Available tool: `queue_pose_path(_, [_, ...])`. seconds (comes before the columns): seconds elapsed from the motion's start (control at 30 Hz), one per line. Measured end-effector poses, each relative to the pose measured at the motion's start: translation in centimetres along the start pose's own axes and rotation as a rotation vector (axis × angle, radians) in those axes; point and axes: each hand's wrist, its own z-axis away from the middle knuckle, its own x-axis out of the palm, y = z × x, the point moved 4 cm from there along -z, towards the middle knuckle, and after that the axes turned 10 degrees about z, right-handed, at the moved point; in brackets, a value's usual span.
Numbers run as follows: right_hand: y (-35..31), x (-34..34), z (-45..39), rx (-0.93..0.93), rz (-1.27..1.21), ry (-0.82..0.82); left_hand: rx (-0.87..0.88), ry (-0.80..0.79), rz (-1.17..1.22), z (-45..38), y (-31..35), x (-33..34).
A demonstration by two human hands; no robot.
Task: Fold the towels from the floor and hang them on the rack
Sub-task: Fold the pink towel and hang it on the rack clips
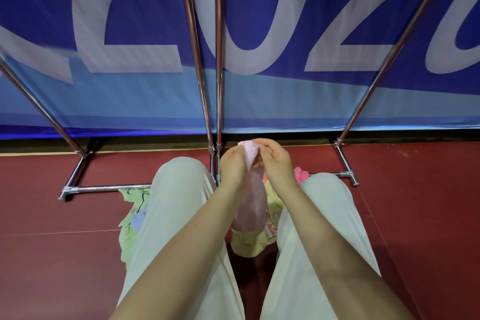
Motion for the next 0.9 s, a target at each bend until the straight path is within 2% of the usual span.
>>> queue_pose_path(0.2, [0.1, -0.5, 0.1, -0.101, 0.134, -0.067, -0.112, -0.014, 0.08, 0.1, 0.2, 0.0])
queue_pose_path(0.33, [-0.1, -1.2, 0.4, -0.23, 0.349, -0.084, -0.163, -0.079, 0.085, 0.4, 0.2, 0.2])
queue_pose_path(0.53, [0.0, -2.0, 0.0, -0.429, 0.52, 0.001, -0.191, -0.032, 0.051, -0.2, -0.5, 0.1])
queue_pose_path(0.63, [0.2, -2.1, 0.0, -0.473, 0.638, 0.072, -0.174, -0.098, -0.014, -0.2, -0.9, 0.2])
queue_pose_path(0.77, [-0.3, -2.1, 0.3, -0.504, 0.532, 0.11, -0.163, -0.143, -0.05, 0.0, -0.9, 0.2])
queue_pose_path(0.9, [-0.2, -2.2, 0.9, -0.351, 0.423, 0.016, -0.14, -0.119, -0.217, -0.3, -0.4, 0.3])
